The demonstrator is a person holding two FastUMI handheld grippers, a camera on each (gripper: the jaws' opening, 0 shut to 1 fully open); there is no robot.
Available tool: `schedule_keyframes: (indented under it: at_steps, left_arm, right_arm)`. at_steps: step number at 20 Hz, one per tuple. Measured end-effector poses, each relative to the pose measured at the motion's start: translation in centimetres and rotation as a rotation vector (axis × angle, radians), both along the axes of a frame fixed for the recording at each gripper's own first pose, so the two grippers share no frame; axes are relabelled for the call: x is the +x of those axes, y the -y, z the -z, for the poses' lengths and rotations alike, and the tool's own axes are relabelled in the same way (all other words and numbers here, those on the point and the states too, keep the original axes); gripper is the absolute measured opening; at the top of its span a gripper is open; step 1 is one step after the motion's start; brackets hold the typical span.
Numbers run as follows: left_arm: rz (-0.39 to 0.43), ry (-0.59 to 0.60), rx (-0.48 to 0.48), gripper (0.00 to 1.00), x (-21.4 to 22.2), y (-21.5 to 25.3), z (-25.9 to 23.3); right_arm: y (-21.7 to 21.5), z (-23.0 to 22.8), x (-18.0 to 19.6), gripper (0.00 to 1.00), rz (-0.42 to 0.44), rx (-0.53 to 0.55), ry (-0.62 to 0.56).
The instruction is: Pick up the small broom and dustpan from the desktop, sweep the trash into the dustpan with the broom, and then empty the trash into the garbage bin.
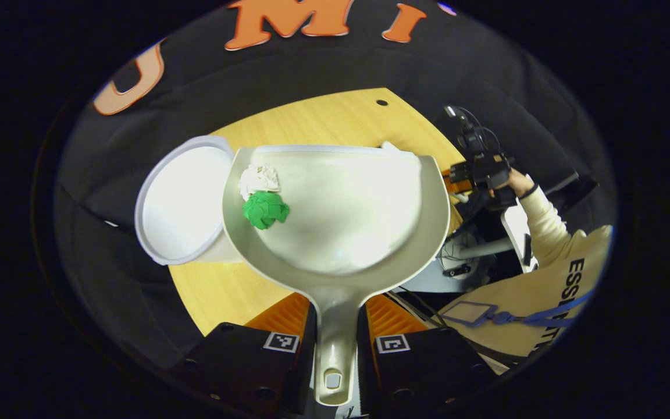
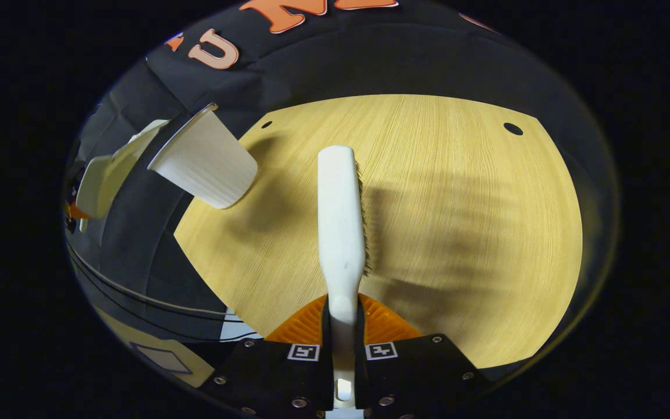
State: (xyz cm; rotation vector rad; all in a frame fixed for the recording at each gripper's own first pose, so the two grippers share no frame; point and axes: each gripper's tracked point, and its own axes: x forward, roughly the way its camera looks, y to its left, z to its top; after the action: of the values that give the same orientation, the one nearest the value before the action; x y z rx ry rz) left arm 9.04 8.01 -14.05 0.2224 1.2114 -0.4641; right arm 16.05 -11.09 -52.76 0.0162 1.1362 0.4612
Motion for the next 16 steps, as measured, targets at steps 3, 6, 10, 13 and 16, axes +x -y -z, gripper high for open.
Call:
schedule_keyframes:
  at_steps: [3,6,10,13,16]
  left_arm:
    - [-0.057,0.036,0.064,0.34,2.6,-4.3,-2.0]
    - [-0.125,0.072,0.164,0.34,5.3,-10.1,-3.2]
    - [-0.142,0.107,0.399,0.34,9.7,-17.0,-4.6]
    - [-0.069,0.084,0.529,0.34,11.8,-19.5,-5.0]
    - [0.007,0.089,0.648,0.36,12.8,-22.0,-6.2]
  right_arm:
    - [3.9,2.2,-1.7,0.14,0.013,0.018,-0.003]
    - [7.3,3.0,-3.0,0.14,0.028,0.03,-0.007]
    - [7.8,3.5,-3.2,0.14,0.04,0.026,-0.011]
    - [7.2,3.8,-3.4,0.14,0.056,0.026,-0.01]
    - [7.3,3.8,-3.2,0.14,0.073,0.019,-0.002]
